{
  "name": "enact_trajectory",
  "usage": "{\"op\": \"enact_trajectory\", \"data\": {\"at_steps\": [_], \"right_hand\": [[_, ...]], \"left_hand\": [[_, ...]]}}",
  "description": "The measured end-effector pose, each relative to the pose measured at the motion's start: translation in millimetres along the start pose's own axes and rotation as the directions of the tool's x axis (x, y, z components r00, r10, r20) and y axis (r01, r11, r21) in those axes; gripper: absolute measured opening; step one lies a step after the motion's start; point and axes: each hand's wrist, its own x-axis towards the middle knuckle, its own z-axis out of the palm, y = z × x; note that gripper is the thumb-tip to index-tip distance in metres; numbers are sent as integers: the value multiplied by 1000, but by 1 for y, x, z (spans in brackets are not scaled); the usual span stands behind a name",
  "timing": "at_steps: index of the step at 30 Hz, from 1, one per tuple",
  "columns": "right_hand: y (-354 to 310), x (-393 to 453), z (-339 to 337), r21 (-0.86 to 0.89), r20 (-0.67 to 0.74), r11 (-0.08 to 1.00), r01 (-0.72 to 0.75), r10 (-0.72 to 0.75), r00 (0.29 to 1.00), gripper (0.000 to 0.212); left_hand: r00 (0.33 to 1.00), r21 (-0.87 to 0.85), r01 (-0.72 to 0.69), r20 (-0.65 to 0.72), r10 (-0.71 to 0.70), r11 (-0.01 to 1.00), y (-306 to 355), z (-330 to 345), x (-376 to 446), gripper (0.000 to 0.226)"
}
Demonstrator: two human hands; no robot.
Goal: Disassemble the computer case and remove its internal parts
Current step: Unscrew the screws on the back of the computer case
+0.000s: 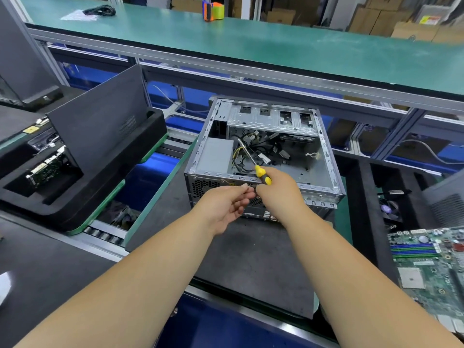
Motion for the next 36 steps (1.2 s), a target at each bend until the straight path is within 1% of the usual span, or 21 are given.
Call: {"op": "enact_trajectory", "data": {"at_steps": [2, 4, 6, 8, 10, 12, 14, 17, 20, 22, 24, 27, 30, 33, 34, 36], "right_hand": [[2, -7, -6, 114, -26, 993, 17, -14, 1000, 29], [6, -15, -14, 198, -17, 980, 22, -19, 1000, 13], [13, -22, -24, 250, -12, 968, 14, -11, 1000, 7], [23, -28, -36, 318, -27, 948, -9, 18, 999, 6], [35, -34, -50, 356, -77, 934, -22, 53, 996, 9], [50, -40, -65, 332, -135, 943, -32, 81, 988, 12], [65, -45, -77, 279, -178, 959, -51, 104, 978, 11], [97, -54, -100, 284, -289, 954, -99, 183, 940, 11], [133, -63, -119, 248, -364, 945, -212, 294, 884, 12], [157, -69, -127, 232, -369, 927, -295, 365, 855, 12], [176, -74, -131, 213, -342, 906, -365, 419, 841, 13], [197, -79, -133, 218, -292, 883, -415, 465, 836, 11], [210, -82, -136, 268, -292, 874, -406, 475, 830, 11], [213, -79, -138, 342, -304, 858, -383, 487, 819, 3], [211, -77, -139, 364, -304, 853, -373, 487, 819, 3], [203, -74, -138, 399, -295, 850, -345, 475, 829, 13]], "left_hand": [[1000, -1, -3, 14, 3, 1000, 1, 6, 0, 12], [999, -8, 0, 48, 1, 1000, 1, 14, 1, 11], [996, 8, 5, 89, -6, 1000, -3, 23, 2, 13], [990, 28, 15, 139, -19, 999, -8, 35, 2, 13], [982, 55, 22, 189, -32, 998, -14, 49, 3, 16], [974, 109, 16, 223, -40, 994, -22, 65, 5, 21], [972, 210, -14, 234, -37, 978, -30, 80, 7, 21], [965, 373, -60, 260, -42, 926, -42, 105, 9, 21], [950, 453, -91, 308, -60, 887, -50, 126, 9, 18], [938, 491, -116, 341, -68, 863, -54, 139, 10, 17], [929, 518, -143, 365, -67, 843, -57, 151, 12, 18], [912, 533, -193, 408, -50, 824, -62, 163, 14, 17], [891, 545, -256, 453, -23, 798, -63, 171, 14, 17], [864, 540, -337, 503, 25, 772, -57, 174, 10, 17], [856, 534, -366, 514, 50, 762, -53, 175, 8, 17], [846, 514, -415, 521, 111, 751, -43, 174, 4, 17]]}}
